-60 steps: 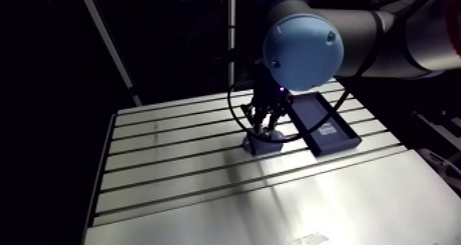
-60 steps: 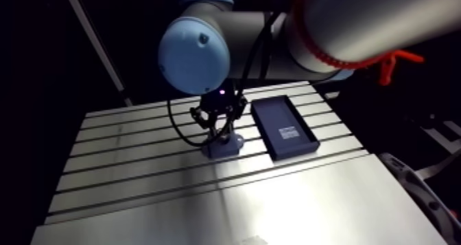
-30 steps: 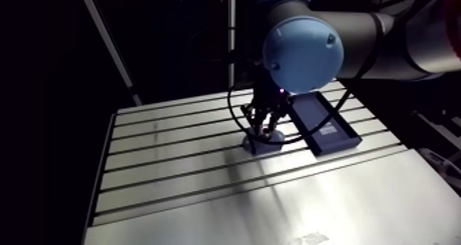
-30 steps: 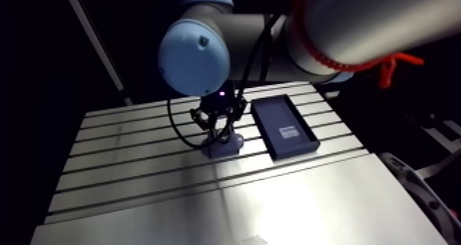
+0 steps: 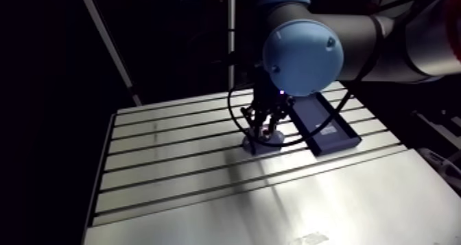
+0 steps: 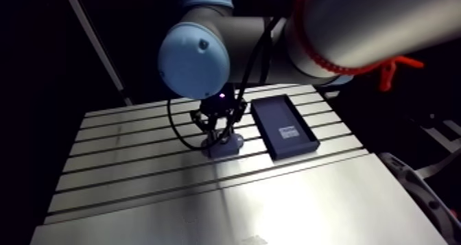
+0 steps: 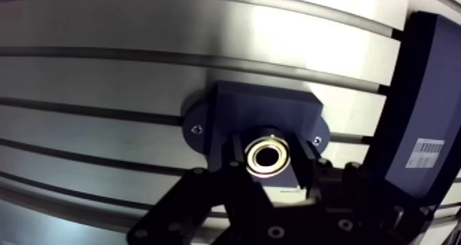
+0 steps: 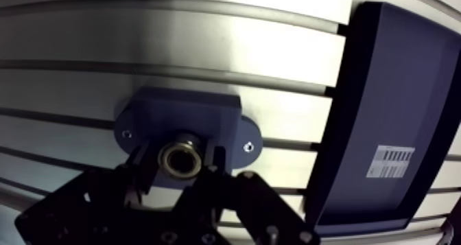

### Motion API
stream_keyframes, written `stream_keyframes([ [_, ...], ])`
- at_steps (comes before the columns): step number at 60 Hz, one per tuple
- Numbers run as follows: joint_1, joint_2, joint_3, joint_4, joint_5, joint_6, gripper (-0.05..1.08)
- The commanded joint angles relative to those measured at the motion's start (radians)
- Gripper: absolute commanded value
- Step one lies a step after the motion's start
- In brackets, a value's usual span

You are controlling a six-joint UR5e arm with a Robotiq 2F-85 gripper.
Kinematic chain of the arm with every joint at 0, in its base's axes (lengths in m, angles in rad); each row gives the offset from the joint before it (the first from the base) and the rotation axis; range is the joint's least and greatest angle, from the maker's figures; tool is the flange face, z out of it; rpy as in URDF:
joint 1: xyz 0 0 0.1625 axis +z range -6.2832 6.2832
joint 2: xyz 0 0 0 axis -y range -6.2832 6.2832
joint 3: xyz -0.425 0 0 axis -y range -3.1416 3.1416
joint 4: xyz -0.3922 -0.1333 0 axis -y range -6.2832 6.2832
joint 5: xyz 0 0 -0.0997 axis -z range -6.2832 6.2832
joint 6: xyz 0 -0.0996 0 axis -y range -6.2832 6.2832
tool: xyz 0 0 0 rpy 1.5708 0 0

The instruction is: Pick up the bearing and press it into the housing until flush.

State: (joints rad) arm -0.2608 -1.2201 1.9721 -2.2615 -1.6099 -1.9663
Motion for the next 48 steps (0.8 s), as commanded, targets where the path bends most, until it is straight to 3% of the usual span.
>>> stream_keyframes([
  [1,0.0,0.0,0.001,-0.002,0.0,0.0,0.63],
  [48,-0.003,0.002,0.003,-0.002,0.002,-0.001,0.63],
])
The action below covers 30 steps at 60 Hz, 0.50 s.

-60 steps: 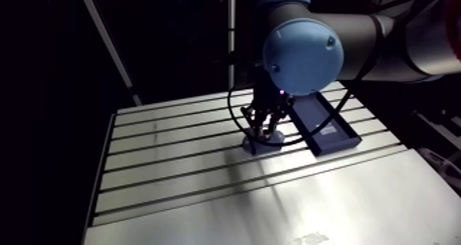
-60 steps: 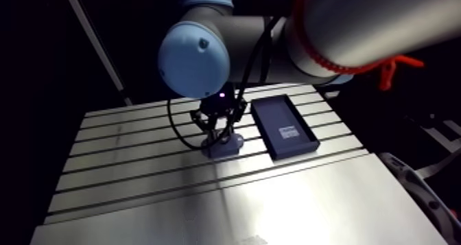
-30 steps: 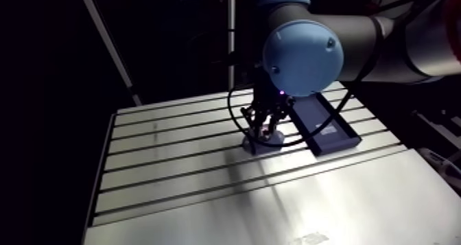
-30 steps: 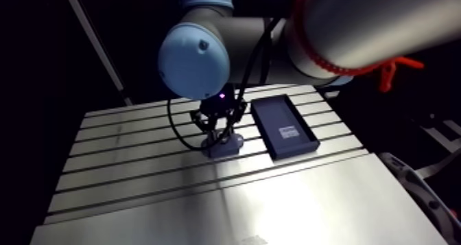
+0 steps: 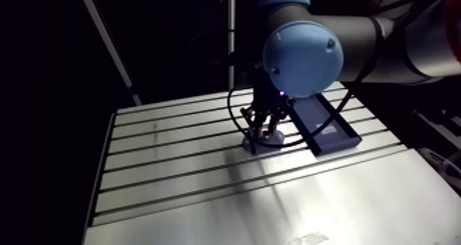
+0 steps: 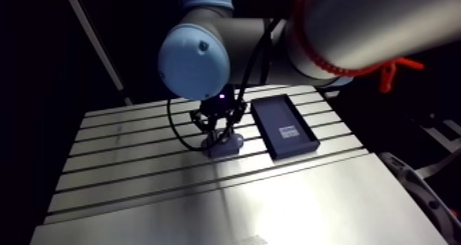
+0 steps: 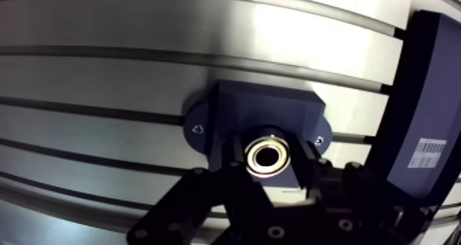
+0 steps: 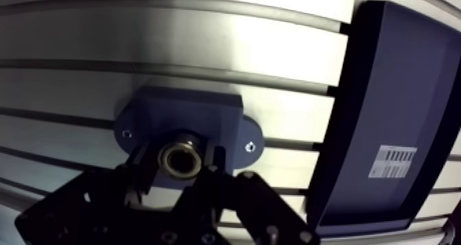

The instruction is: Pick up the bearing and press it into the housing until flush.

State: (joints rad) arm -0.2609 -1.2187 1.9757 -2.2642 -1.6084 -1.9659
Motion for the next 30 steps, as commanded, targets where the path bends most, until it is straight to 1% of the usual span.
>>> stream_keyframes([
  [1,-0.004,0.0,-0.001,-0.001,0.0,-0.001,0.63],
  [30,-0.006,0.002,0.001,-0.001,0.0,-0.001,0.63],
])
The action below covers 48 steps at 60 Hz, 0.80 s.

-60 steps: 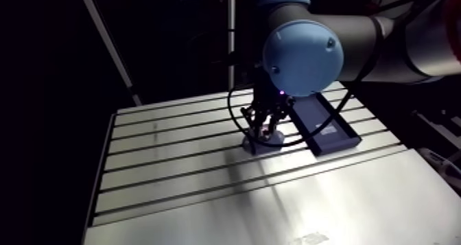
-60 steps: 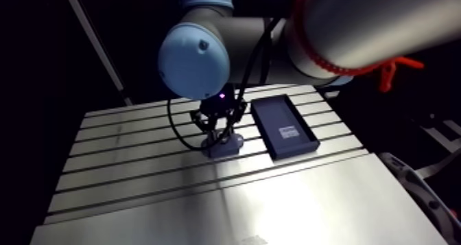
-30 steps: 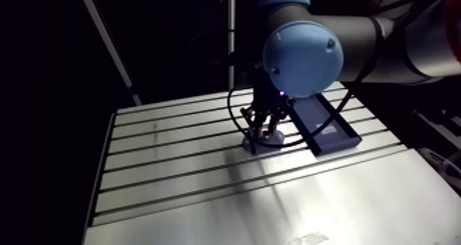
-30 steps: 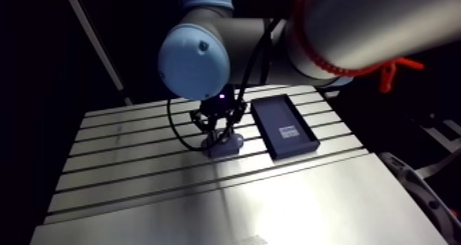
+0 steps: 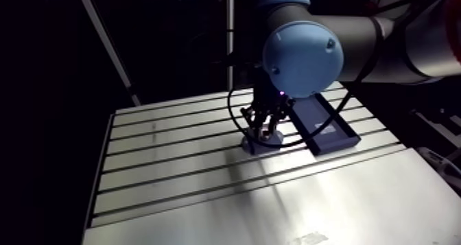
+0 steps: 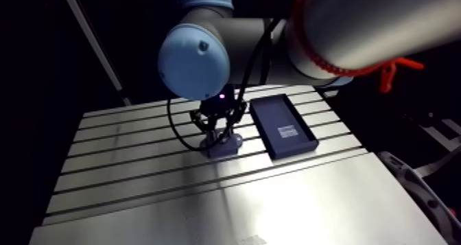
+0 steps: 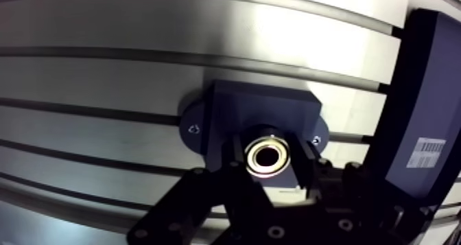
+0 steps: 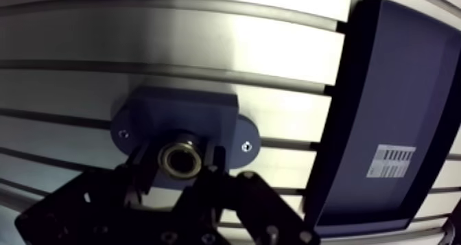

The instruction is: Pick up the bearing and press it into the housing until flush.

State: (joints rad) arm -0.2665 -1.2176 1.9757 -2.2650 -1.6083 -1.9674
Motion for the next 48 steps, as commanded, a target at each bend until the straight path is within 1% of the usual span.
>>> stream_keyframes([
  [1,-0.001,0.001,0.0,0.0,0.0,0.0,0.63],
  [48,0.001,0.005,-0.005,0.001,0.001,0.002,0.63],
])
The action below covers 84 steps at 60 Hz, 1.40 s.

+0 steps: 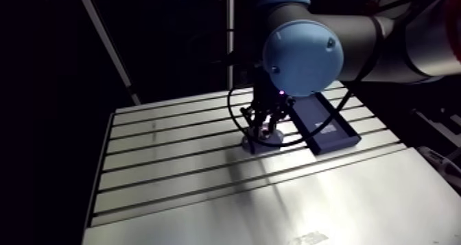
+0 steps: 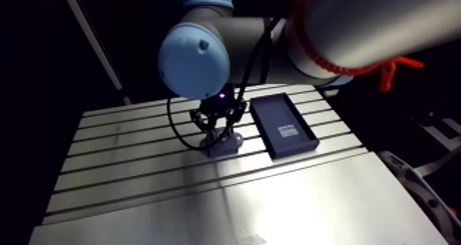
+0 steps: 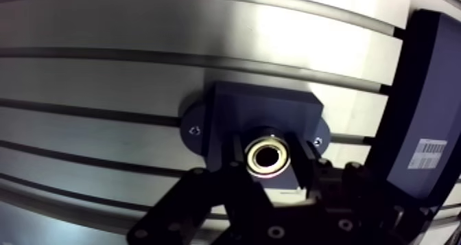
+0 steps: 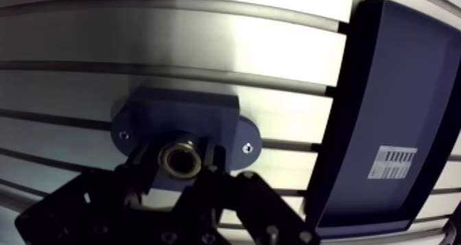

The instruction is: Pick up the bearing and press it into the housing until flush.

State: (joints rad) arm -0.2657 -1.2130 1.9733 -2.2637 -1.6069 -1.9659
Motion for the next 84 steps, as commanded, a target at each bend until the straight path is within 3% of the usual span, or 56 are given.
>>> stream_keyframes([
  [1,0.0,0.0,-0.003,0.0,0.0,0.0,0.63],
  [84,0.002,0.007,-0.006,0.001,0.0,0.0,0.63],
])
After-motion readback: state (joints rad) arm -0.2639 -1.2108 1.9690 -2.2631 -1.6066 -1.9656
